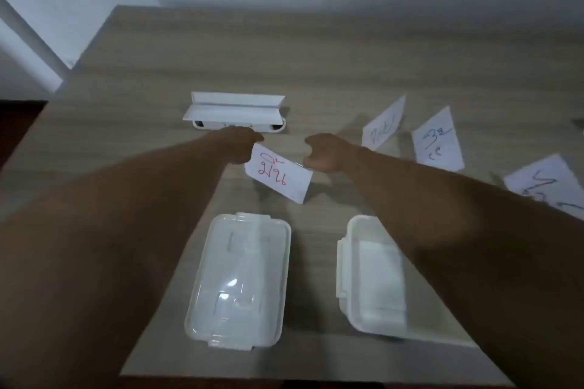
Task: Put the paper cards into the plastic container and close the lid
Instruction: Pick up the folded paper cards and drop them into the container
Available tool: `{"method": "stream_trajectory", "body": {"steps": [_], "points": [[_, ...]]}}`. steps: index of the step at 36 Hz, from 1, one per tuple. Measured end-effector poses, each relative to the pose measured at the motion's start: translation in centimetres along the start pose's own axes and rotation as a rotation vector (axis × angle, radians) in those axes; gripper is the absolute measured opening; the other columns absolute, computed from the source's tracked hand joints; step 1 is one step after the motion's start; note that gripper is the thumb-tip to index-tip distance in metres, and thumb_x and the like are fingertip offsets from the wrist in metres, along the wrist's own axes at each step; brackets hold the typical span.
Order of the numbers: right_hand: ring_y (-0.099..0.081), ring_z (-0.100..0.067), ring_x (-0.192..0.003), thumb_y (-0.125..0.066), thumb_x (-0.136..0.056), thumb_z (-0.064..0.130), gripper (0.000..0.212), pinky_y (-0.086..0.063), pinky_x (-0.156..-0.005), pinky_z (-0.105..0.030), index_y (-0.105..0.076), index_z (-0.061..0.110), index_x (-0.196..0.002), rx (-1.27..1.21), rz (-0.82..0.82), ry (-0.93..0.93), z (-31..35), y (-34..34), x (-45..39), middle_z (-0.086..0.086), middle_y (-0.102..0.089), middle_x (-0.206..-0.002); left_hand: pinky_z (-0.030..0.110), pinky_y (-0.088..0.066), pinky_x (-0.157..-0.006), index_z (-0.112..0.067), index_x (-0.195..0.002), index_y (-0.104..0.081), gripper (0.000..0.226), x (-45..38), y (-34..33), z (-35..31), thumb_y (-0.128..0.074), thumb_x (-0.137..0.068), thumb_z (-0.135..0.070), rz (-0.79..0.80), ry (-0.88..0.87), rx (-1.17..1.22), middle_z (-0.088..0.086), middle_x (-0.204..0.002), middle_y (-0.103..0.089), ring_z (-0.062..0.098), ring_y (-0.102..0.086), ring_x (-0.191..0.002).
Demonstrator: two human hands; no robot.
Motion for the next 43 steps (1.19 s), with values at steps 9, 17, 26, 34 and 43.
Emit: {"method": "stream_trajectory", "body": {"steps": [9, 17, 26, 34, 43], "points": [[-0.063, -0.034, -0.102, -0.051, -0.080, 0.000, 0.033, -0.051, -0.083, -0.036, -0.067, 0.011, -0.107, -0.317, -0.229, -0.058, 0.0, -5.4, 0.9, -0.015, -0.069, -0.111, 0.038, -0.050, -0.078, -0.013, -0.095, -0.071, 0.017, 1.2, -2.6, 0.0, -0.060, -0.088, -0.023, -0.247, 0.014, 0.130, 0.013, -0.101, -0.068, 0.034, -0.063, -0.098], [-0.065, -0.031, -0.097, -0.050, -0.083, -0.005, 0.030, -0.049, -0.075, -0.029, -0.070, 0.007, -0.102, -0.372, -0.407, 0.024, -1.3, 0.8, 4.7, -0.015, -0.071, -0.105, 0.030, -0.045, -0.070, -0.015, -0.084, -0.075, 0.026, 4.6, 3.0, -1.6, -0.080, -0.070, -0.036, -0.319, -0.007, 0.369, 0.006, -0.083, -0.070, 0.027, -0.063, -0.084], [-0.064, -0.025, -0.097, -0.060, -0.089, 0.011, 0.015, -0.047, -0.083, -0.031, -0.071, 0.005, -0.099, -0.415, -0.672, 0.115, -6.1, 10.2, 18.1, -0.012, -0.072, -0.102, 0.027, -0.042, -0.058, -0.017, -0.078, -0.075, 0.022, 13.0, 11.9, -12.0, -0.078, -0.072, -0.038, -0.539, -0.150, 0.497, -0.001, -0.071, -0.065, 0.022, -0.060, -0.070], [-0.061, -0.026, -0.108, -0.064, -0.085, 0.004, 0.027, -0.042, -0.087, -0.021, -0.071, 0.007, -0.111, -0.406, -0.739, 0.026, -13.1, 8.6, 29.6, -0.015, -0.065, -0.118, 0.034, -0.056, -0.075, -0.016, -0.091, -0.075, 0.019, 19.0, 9.5, -23.7, -0.073, -0.079, -0.030, -0.475, -0.230, 0.457, 0.005, -0.093, -0.074, 0.023, -0.067, -0.085], [-0.063, -0.021, -0.103, -0.061, -0.090, 0.006, 0.023, -0.041, -0.083, -0.021, -0.072, 0.005, -0.110, -0.452, -0.565, -0.061, -17.9, -1.6, 32.8, -0.013, -0.069, -0.116, 0.034, -0.053, -0.089, -0.015, -0.110, -0.074, 0.025, 20.2, -0.9, -28.9, -0.065, -0.088, -0.024, -0.343, -0.237, 0.414, 0.004, -0.113, -0.074, 0.024, -0.066, -0.102]]}}
Point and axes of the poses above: each hand's wrist, its own x-axis away from the middle knuckle, its own y-axis out of the back of the hand, z = x × y, the point moved 10 cm from there along -x, towards the middle knuckle
